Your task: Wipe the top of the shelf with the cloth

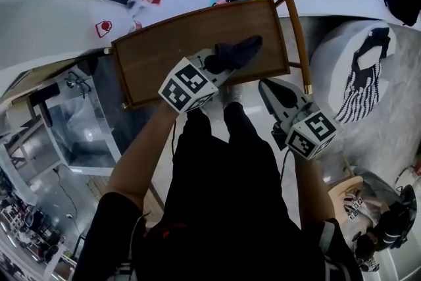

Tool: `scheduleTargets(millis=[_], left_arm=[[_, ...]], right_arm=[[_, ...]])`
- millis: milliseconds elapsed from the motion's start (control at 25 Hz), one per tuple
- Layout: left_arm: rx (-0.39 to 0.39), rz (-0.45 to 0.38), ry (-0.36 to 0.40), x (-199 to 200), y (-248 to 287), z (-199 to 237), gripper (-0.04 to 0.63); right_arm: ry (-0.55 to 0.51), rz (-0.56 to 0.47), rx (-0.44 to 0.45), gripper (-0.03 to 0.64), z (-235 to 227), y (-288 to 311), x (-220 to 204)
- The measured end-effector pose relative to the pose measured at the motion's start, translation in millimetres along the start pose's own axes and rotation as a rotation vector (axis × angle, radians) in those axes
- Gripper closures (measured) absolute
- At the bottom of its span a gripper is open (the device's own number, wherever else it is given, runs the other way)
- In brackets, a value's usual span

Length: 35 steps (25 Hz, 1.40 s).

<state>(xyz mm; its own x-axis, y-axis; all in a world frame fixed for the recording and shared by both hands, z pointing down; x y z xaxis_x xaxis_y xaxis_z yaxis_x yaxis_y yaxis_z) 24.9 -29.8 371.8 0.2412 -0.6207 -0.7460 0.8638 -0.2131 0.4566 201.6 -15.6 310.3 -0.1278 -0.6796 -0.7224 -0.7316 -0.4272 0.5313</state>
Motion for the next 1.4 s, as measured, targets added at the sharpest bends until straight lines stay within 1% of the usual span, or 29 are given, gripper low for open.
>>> scheduleTargets(millis=[160, 240, 360, 480, 680, 840, 1000, 1200, 1400], left_arm=[[0.106, -0.107, -0.004, -2, -75, -15, 0.558], [0.167, -0.151, 0.009, -4, -110, -24, 0.557], [0.242, -0.197, 0.049, -7, -156, -41, 0.557], [0.294, -0.234, 0.071, -9, -194, -54, 0.558], [0.340, -0.274, 0.105, -14, -244, -74, 0.558], [0.371, -0.288, 0.140, -20, -269, -87, 0.558], [0.398, -0.326, 0.134, -28, -288, -97, 0.557], [0.453, -0.361, 0.127, -37, -312, -108, 0.558], [0.491, -0.374, 0.151, -36, -327, -118, 0.558]], right_arm=[[-0.056, -0.012, 0.050, 0.612, 40, 18, 19], [-0.085, -0.018, 0.076, 0.612, 61, 26, 27], [-0.129, -0.022, 0.108, 0.612, 93, 38, 39], [-0.167, -0.023, 0.136, 0.612, 124, 50, 49], [-0.224, -0.022, 0.178, 0.612, 170, 66, 56], [-0.253, -0.014, 0.198, 0.612, 197, 75, 60], [-0.285, -0.017, 0.210, 0.612, 214, 80, 66], [-0.312, -0.024, 0.225, 0.612, 232, 84, 73], [-0.339, -0.036, 0.247, 0.612, 248, 86, 80]])
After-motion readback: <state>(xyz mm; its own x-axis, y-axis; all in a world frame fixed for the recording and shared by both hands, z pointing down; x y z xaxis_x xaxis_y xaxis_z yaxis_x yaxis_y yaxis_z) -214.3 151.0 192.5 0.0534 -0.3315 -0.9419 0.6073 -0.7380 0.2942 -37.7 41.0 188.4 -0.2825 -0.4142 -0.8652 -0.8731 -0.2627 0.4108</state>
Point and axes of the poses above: the fingertips, and each gripper's own axes: y forward along the fingers, z to its left, x out of its top, the point moved 8 cm from there along -y, backward along the fingers, and after that the axes turned 12 degrees about -x, right-handed, at the moved point
